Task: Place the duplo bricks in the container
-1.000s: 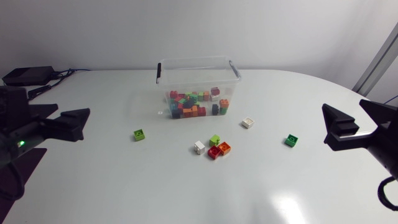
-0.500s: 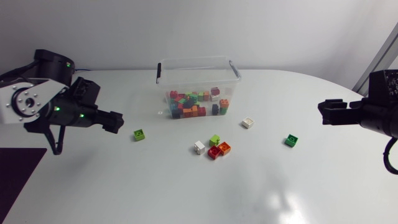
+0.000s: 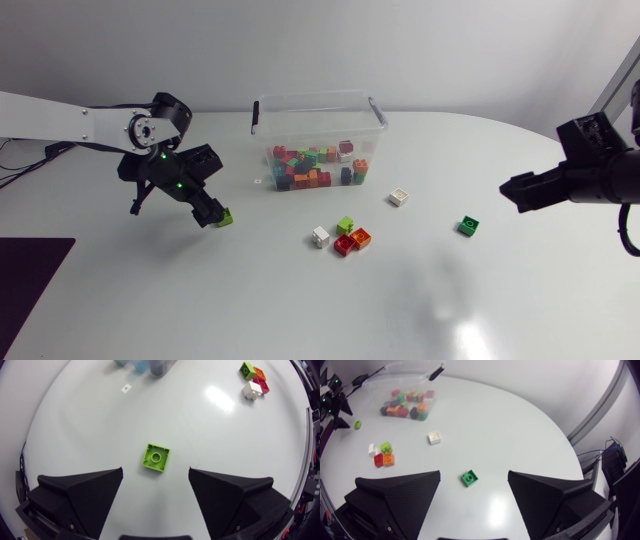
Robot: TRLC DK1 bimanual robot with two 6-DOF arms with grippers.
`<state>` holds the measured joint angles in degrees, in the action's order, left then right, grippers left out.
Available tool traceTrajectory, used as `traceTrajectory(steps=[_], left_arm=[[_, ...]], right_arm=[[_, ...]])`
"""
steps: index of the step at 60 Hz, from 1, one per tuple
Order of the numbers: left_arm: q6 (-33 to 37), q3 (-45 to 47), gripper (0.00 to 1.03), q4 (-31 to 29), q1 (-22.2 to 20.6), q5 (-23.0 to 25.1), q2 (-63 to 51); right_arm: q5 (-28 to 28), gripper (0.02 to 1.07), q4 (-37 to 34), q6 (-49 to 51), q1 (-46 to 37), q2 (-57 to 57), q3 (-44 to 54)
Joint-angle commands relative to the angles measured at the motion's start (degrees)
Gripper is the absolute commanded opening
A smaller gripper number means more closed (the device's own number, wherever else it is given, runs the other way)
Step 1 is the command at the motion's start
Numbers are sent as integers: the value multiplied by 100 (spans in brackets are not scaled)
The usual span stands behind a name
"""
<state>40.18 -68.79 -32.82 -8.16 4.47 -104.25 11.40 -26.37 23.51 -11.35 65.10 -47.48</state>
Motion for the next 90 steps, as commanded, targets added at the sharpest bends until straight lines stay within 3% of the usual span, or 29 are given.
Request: traceTrajectory(steps=[1,10,13,26,34,39,46,72,87,90], left_arm=[[429,-363,86,-181,-19,80,-377],[640,-688,77,-410,-80,80,-799],[745,-758,68,-418,-98,89,-922],[983,-952,62,-454,-80,80,-1256],[1114,-1206,54,-708,-54,89,-1502],[1202,-1382,43,-937,-54,230,-1608],[1448,-1523,38,-1429,-54,441,-1608],[1721,-1646,37,-2264,-89,731,-817],[1694,-1874,37,-2598,-265,924,-52],[1633,-2024,37,-2633,-282,1091,98]], right_arm=[[135,100,-202,585,19,381,-112],[416,102,-369,822,-16,899,-279],[469,102,-369,963,-16,978,-279],[504,102,-351,1121,-7,1207,-297],[530,92,-334,1323,-7,1330,-340],[609,92,-351,1569,-104,1585,-420],[723,92,-518,1921,-183,1927,-578],[644,92,-527,2650,-227,3439,-1298],[565,88,-659,3002,-306,4204,-1905],[556,79,-729,3081,-306,4318,-1975]])
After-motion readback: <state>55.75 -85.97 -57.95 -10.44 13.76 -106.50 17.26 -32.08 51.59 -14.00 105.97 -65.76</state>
